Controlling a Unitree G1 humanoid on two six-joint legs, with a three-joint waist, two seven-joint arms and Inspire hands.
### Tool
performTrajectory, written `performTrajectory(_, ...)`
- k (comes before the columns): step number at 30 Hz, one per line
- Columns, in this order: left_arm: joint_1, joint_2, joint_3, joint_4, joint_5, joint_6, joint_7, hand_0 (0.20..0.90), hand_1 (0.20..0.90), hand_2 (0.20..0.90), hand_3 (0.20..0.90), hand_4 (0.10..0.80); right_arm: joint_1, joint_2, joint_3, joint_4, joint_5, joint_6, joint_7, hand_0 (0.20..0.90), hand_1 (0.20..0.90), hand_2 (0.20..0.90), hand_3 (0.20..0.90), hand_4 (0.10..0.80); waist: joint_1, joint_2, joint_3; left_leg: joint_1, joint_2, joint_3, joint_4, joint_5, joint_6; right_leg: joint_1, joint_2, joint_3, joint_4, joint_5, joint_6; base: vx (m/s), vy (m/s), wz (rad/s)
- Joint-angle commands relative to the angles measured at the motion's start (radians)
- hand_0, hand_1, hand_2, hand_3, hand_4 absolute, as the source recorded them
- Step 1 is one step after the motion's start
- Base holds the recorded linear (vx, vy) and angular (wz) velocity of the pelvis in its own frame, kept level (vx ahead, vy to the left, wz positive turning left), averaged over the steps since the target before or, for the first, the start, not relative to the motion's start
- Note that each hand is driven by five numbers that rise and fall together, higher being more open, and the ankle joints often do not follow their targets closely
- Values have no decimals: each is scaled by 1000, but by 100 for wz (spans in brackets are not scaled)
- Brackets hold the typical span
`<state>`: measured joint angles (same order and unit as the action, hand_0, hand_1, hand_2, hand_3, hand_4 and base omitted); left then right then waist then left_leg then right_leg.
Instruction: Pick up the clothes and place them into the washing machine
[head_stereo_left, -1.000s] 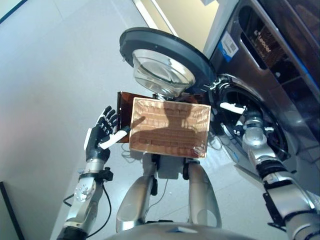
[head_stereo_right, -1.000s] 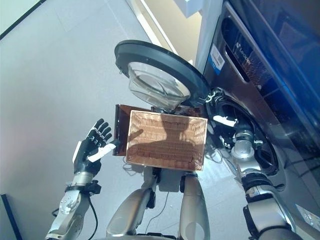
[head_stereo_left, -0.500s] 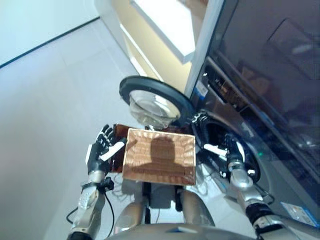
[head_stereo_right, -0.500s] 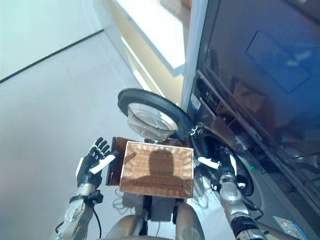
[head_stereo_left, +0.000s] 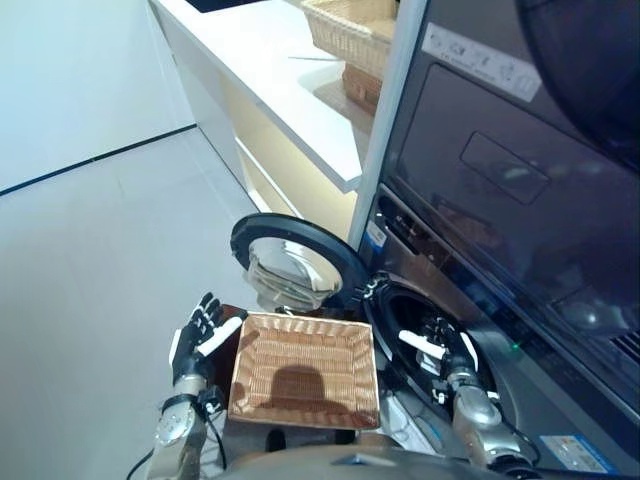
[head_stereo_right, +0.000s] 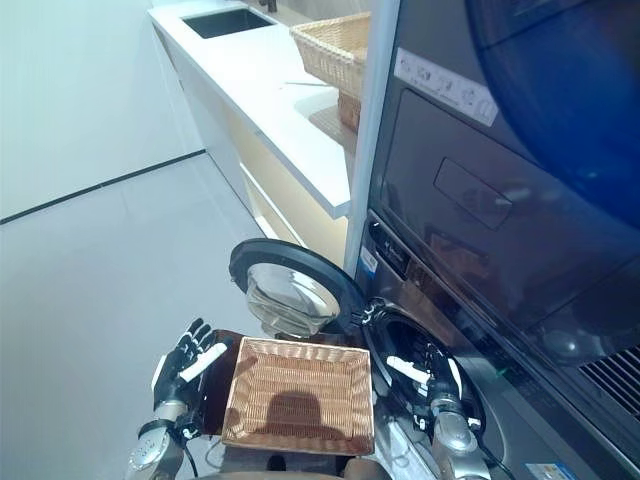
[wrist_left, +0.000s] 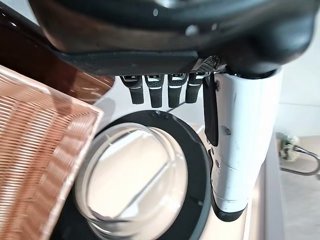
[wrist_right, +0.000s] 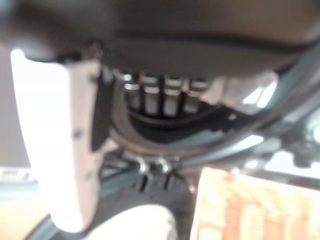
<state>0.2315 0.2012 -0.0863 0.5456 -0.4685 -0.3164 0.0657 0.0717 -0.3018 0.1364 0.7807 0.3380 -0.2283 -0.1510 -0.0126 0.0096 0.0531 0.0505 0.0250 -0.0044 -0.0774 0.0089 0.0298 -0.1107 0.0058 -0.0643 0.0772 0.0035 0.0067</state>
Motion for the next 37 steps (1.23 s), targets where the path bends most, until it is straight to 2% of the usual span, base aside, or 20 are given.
performTrajectory(1, -36, 33, 51, 18, 44, -53, 5, 900, 900, 900, 900, 800, -1, 11, -37, -15, -3, -66, 2, 900, 900, 900, 900, 800, 11, -66, -68, -6, -61, 1, 33, 21, -30, 73, 10, -4, -104, 25, 44, -74, -29, -9)
performTrajectory(6, -34, 37, 68, 90, 68, -48, 14, 900, 900, 900, 900, 800, 33, 48, -47, 15, 25, -68, 18, 900, 900, 900, 900, 800, 17, -81, -87, 15, -58, 7, 50, 20, -28, 103, 14, 0, -119, 31, 47, -33, -13, -6)
performTrajectory(7, -37, 33, 72, 119, 73, -45, 19, 900, 900, 900, 900, 800, 28, 53, -32, 58, -3, -62, 19, 900, 900, 900, 900, 800, 20, -84, -91, 22, -58, 7, 51, 15, -27, 112, 14, 2, -121, 30, 46, -46, -11, -1)
performTrajectory(8, -49, 30, 77, 155, 83, -37, 17, 900, 900, 900, 900, 800, 13, 58, 17, 132, -110, -34, 12, 900, 900, 900, 900, 800, 28, -87, -104, 30, -58, 12, 52, 5, -25, 124, 18, 3, -125, 25, 45, -32, -9, 4)
performTrajectory(9, -49, 30, 77, 155, 83, -37, 17, 900, 900, 900, 900, 800, 13, 58, 17, 133, -110, -34, 12, 900, 900, 900, 900, 800, 28, -87, -104, 31, -58, 12, 52, 5, -25, 124, 18, 3, -125, 25, 45, -59, 16, 14)
performTrajectory(10, -60, 23, 75, 175, 91, -36, 20, 900, 900, 900, 900, 800, -20, 71, 60, 214, -168, -17, 8, 900, 900, 900, 900, 800, 33, -86, -111, 33, -57, 14, 49, 1, -24, 132, 17, -2, -132, 22, 46, -53, 34, 14)
performTrajectory(16, -104, 25, 53, 272, 119, -17, 29, 900, 900, 900, 900, 800, -104, 120, 98, 392, -211, 4, -8, 900, 900, 900, 900, 800, 40, -81, -125, 53, -62, 13, 22, -1, -20, 145, 7, -13, -139, 31, 51, -36, 47, 9)
performTrajectory(22, -102, 32, 47, 263, 115, -18, 22, 900, 900, 900, 900, 800, -118, 119, 113, 377, -230, 7, -16, 900, 900, 900, 900, 800, 40, -78, -134, 53, -62, 11, -8, 3, -21, 141, 4, -16, -146, 38, 56, -46, 43, 4)
performTrajectory(32, -122, 34, 50, 392, 144, -2, 41, 900, 900, 900, 900, 800, -89, 124, 64, 372, -177, 1, -28, 900, 900, 900, 900, 800, 34, -77, -137, 57, -70, 12, -10, -5, -14, 148, -6, -15, -151, 48, 66, -10, 29, -3)
performTrajectory(37, -125, 27, 45, 395, 140, -1, 41, 900, 900, 900, 900, 800, -85, 125, 68, 369, -180, 2, -28, 900, 900, 900, 900, 800, 32, -75, -139, 58, -71, 12, -10, -7, -13, 148, -7, -13, -151, 48, 67, 4, 4, -2)
